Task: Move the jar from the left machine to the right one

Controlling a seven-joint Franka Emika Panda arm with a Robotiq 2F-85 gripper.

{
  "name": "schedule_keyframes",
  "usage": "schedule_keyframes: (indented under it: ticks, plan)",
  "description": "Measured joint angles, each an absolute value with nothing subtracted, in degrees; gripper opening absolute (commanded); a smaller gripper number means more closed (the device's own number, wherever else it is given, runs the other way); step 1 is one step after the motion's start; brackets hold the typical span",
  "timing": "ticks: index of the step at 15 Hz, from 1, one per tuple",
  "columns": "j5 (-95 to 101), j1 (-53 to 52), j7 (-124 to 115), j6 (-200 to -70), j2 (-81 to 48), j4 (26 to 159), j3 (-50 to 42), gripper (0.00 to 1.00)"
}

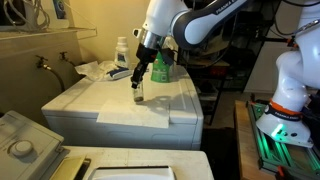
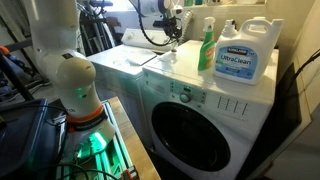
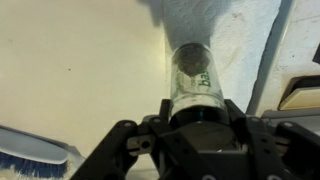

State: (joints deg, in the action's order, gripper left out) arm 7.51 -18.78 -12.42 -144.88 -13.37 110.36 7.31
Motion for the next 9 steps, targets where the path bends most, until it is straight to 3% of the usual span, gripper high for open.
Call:
schedule_keyframes:
  ticks: [9]
  plan:
    - [19.6,-18.2,-24.2,-144.4,-13.6,108.4,3.1,0.29]
